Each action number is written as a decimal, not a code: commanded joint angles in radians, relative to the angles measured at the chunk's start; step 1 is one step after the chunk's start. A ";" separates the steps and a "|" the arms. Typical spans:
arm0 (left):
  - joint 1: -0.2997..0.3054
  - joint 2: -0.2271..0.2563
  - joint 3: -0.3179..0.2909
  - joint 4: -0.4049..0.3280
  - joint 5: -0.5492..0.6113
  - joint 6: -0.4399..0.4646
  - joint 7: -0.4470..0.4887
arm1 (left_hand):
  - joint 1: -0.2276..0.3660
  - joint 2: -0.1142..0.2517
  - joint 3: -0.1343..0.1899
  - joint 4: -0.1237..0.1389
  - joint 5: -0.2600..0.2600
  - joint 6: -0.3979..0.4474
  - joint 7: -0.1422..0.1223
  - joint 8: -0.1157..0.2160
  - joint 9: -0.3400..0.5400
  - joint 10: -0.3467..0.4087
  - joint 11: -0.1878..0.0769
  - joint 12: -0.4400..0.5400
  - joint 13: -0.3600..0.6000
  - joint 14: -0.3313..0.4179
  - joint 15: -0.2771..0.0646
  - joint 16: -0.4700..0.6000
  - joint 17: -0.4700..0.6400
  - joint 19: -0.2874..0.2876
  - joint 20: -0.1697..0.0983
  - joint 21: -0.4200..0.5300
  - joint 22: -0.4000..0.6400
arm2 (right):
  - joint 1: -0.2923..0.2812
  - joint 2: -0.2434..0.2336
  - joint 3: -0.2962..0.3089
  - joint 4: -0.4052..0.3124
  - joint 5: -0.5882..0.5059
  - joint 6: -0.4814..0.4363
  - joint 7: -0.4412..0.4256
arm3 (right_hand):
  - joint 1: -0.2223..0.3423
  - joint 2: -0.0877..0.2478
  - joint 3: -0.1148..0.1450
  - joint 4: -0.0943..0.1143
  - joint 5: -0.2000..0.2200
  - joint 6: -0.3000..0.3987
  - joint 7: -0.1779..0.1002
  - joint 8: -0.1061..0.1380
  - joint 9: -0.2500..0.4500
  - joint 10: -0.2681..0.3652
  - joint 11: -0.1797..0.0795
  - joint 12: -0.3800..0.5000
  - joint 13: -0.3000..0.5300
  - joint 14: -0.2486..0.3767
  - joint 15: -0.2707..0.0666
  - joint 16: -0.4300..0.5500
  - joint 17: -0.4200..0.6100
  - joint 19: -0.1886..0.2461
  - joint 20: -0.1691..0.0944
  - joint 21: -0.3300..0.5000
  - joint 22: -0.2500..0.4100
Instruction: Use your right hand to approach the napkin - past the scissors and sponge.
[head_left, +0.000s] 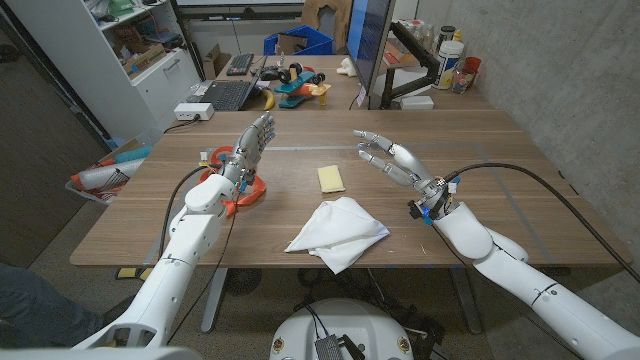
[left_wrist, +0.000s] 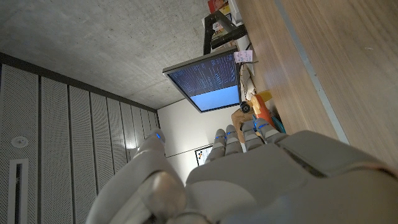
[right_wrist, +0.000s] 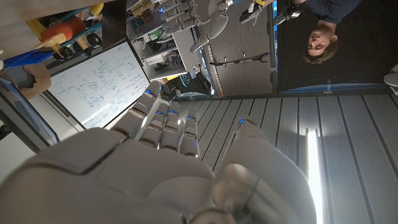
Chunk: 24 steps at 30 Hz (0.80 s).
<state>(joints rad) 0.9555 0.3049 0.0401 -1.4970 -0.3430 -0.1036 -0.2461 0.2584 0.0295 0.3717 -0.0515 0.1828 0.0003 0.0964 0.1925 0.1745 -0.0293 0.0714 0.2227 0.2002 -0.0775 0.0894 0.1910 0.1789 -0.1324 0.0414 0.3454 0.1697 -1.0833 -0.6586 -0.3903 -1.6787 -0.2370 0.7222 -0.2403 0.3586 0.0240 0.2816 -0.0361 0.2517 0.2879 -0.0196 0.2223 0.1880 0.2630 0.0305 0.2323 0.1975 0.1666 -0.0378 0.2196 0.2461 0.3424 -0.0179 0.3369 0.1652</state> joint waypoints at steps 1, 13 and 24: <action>0.007 0.002 0.002 -0.009 0.000 0.001 0.004 | 0.003 0.009 0.003 -0.007 0.000 0.006 0.003 -0.002 0.004 0.001 -0.003 -0.004 -0.001 0.005 0.002 0.001 0.004 -0.003 0.010 -0.003 0.004 | -0.007 -0.015 0.003 -0.030 -0.078 -0.006 -0.026 | -0.005 -0.003 0.001 -0.006 0.006 0.011 -0.007 0.004 0.006 0.009 -0.003 0.001 0.003 0.011 0.001 0.005 -0.001 0.003 -0.001 -0.004 0.003; -0.002 0.001 0.004 0.004 0.000 0.002 -0.001 | 0.002 0.010 0.002 -0.009 0.000 0.007 0.002 -0.003 0.004 0.001 -0.002 -0.005 -0.001 0.005 0.001 0.001 0.004 -0.001 0.010 -0.010 0.005 | 0.004 -0.030 -0.010 -0.050 -0.168 -0.028 -0.049 | -0.008 -0.003 0.001 -0.008 0.012 0.027 -0.020 0.006 0.006 0.024 -0.016 0.001 0.003 0.018 0.001 0.005 -0.005 0.001 0.003 -0.017 0.003; -0.004 0.001 0.005 0.006 0.004 0.001 -0.002 | 0.001 0.011 0.001 -0.011 0.000 0.009 0.003 -0.003 0.004 0.002 -0.003 -0.005 -0.001 0.004 0.002 0.000 0.004 0.001 0.013 -0.016 0.005 | 0.017 -0.042 -0.028 -0.065 -0.226 -0.051 -0.065 | -0.005 0.001 0.004 -0.012 0.017 0.031 -0.031 0.004 0.006 0.026 -0.020 -0.002 0.003 0.021 0.001 0.004 -0.008 -0.008 0.008 -0.028 0.003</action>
<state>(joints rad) 0.9548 0.3059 0.0441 -1.4952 -0.3423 -0.1017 -0.2452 0.2585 0.0295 0.3734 -0.0582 0.1827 0.0037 0.1000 0.1924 0.1745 -0.0293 0.0713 0.2179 0.2002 -0.0775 0.0894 0.1911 0.1789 -0.1272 0.0466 0.3325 0.1697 -1.0766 -0.6864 -0.4038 -1.7265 -0.3968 0.6944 -0.2881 0.3586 0.0240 0.2805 -0.0431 0.2627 0.3149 -0.0467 0.2222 0.1880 0.2826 0.0109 0.2323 0.1974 0.1772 -0.0377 0.2196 0.2368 0.3384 -0.0140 0.3130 0.1652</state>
